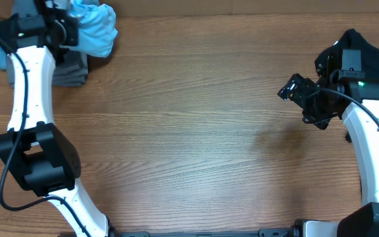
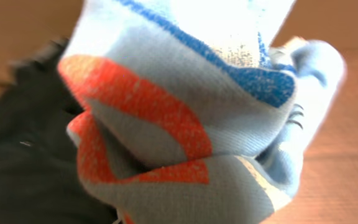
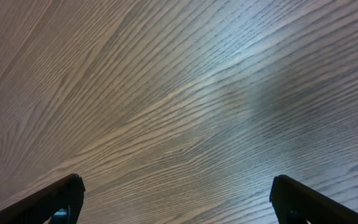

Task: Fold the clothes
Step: 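Carry the bundle to the top-left clothes stack with the left gripper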

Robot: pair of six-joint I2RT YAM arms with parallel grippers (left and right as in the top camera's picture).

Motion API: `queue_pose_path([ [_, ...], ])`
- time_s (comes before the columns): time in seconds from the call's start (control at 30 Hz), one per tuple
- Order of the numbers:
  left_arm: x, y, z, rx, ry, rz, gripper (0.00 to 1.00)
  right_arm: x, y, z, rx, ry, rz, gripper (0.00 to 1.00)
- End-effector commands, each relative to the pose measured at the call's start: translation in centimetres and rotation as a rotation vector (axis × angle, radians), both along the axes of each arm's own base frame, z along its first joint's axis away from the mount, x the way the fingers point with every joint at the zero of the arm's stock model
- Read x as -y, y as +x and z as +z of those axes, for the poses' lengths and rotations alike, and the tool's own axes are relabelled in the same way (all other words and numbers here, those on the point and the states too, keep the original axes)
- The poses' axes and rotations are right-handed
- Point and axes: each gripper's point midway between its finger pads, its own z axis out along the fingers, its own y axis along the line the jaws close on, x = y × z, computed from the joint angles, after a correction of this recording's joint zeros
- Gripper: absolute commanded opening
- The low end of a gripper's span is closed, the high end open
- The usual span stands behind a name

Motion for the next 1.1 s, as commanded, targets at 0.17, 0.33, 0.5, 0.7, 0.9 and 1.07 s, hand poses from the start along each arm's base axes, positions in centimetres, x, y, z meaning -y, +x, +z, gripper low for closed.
queue_pose_path([
  [0.17,-7.3,-0.2,3.7,0.136,-0.008,0.148,0.06,-0.1,-0.3,0.8,0.007,0.012,-0.013,1.0],
  [0.33,-10.0,-1.1,3.4,0.156,-0.13,0.236,0.04,-0.3,-0.2,0.8,0.008,0.025,-0.016,1.0],
  [0.5,-10.7,-1.5,2.9,0.163,-0.239,0.31,0.04,-0.4,-0.3,0.8,0.005,0.032,-0.013,1.0],
  [0.7,-8.5,-1.0,3.8,0.158,-0.248,0.284,0.04,-0.4,-0.3,0.8,0.006,0.032,-0.014,1.0],
  [0.9,-9.7,-1.2,3.5,0.169,-0.291,0.44,0.04,-0.4,-0.7,0.7,-0.011,0.033,-0.014,1.0],
  [1.07,-12.7,-1.3,2.2,0.179,-0.199,0.55,0.05,-0.5,-1.0,0.6,-0.026,0.034,-0.014,1.0],
])
